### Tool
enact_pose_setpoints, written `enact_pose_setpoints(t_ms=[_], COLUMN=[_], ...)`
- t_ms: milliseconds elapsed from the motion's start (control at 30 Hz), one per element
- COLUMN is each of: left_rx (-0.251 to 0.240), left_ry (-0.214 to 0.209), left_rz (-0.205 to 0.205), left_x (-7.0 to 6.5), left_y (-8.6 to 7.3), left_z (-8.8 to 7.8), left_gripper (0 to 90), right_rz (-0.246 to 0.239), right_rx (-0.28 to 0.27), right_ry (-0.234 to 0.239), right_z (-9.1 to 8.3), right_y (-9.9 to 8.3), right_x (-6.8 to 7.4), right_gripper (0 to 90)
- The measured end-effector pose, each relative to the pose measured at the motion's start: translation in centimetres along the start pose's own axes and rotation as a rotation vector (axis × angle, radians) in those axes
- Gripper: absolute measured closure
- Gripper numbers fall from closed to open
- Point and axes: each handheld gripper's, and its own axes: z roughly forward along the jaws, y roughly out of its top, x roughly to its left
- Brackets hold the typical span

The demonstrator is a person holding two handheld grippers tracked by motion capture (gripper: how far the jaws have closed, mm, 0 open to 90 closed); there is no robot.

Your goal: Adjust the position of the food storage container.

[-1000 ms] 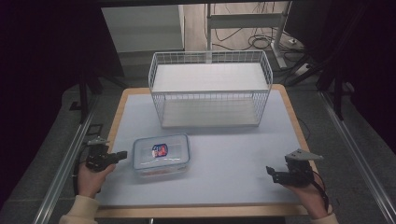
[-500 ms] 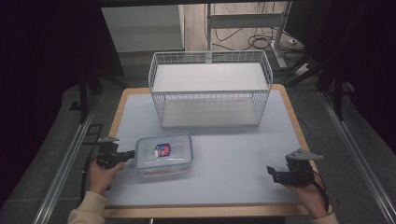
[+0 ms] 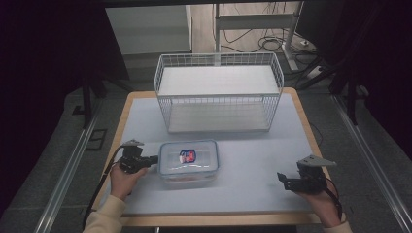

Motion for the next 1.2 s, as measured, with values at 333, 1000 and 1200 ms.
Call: enact_pose_setpoints(t_ms=[333,1000,1200], left_rx=[0.028,-0.039,-0.096], left_ry=[-0.066,-0.055,-0.053], left_rz=[0.058,0.159,0.085], left_x=[-3.5,-6.2,-4.3], left_y=[1.4,1.1,-0.7], left_z=[2.6,0.4,-2.7], left_gripper=[90.0,89.9,89.8], right_rz=[-0.003,-0.017,-0.02], right_rx=[0.004,-0.028,-0.035], right_ry=[0.001,0.015,0.02], right_z=[0.1,-0.2,-0.1], right_y=[0.0,0.0,0.0], right_x=[0.1,0.2,0.2], right_gripper=[14.4,13.5,13.4])
